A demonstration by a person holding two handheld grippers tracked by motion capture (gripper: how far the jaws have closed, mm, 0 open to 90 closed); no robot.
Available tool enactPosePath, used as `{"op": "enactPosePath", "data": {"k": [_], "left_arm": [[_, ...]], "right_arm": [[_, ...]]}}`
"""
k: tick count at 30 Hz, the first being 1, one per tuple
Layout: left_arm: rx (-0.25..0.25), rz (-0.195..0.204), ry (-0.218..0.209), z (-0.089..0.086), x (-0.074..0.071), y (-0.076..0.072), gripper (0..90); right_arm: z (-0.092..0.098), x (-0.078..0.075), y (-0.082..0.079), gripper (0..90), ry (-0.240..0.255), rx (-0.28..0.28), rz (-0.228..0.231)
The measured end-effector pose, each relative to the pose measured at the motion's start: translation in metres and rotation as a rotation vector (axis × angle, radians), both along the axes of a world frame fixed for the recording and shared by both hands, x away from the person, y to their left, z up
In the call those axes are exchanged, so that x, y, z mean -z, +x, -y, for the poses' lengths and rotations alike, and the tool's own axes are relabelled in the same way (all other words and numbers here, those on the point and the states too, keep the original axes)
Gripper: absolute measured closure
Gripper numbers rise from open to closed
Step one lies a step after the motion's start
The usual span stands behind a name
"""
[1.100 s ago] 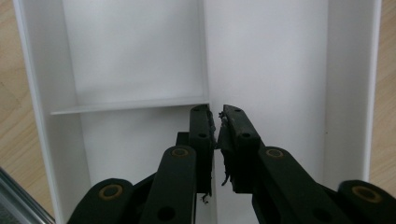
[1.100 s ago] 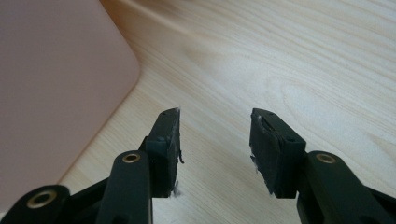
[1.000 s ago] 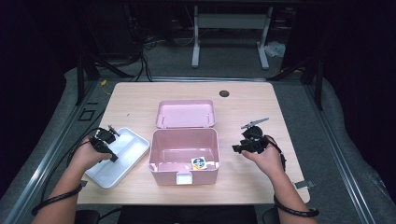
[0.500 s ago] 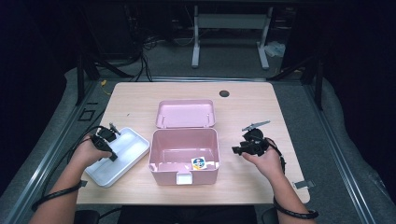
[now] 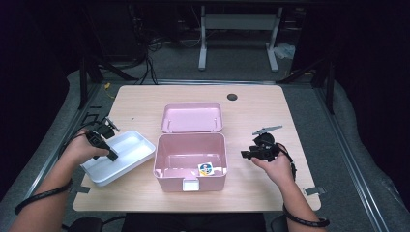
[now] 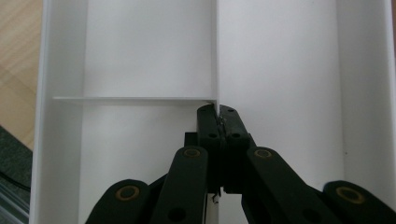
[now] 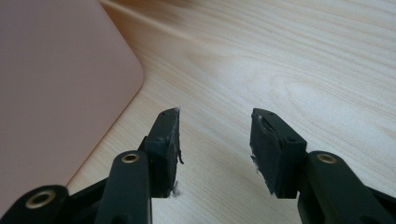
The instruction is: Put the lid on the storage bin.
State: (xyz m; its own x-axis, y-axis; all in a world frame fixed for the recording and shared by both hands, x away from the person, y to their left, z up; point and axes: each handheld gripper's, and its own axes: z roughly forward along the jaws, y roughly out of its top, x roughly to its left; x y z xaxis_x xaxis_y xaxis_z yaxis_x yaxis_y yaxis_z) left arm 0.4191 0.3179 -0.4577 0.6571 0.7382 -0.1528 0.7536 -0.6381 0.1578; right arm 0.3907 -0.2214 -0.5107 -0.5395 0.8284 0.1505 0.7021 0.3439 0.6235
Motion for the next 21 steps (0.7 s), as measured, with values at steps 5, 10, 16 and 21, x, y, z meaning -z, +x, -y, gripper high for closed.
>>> {"op": "enactPosePath", "data": {"k": [5,10,16,21], "left_arm": [[0.011,0.035,0.000,0.000,-0.025,0.001,89.4],[0.029,0.064,-0.011,0.003,-0.050,0.000,89.4],[0.053,0.096,-0.006,0.009,-0.073,-0.002,89.3],[0.055,0.121,-0.019,0.013,-0.087,-0.003,89.4]], "right_arm": [[0.001,0.000,0.000,52.3,0.003,0.005,-0.001],[0.002,0.000,0.000,52.3,0.008,0.010,0.000],[0.001,0.000,0.000,52.3,0.016,0.007,0.002],[0.001,0.000,0.000,51.8,0.024,0.012,0.001]]}}
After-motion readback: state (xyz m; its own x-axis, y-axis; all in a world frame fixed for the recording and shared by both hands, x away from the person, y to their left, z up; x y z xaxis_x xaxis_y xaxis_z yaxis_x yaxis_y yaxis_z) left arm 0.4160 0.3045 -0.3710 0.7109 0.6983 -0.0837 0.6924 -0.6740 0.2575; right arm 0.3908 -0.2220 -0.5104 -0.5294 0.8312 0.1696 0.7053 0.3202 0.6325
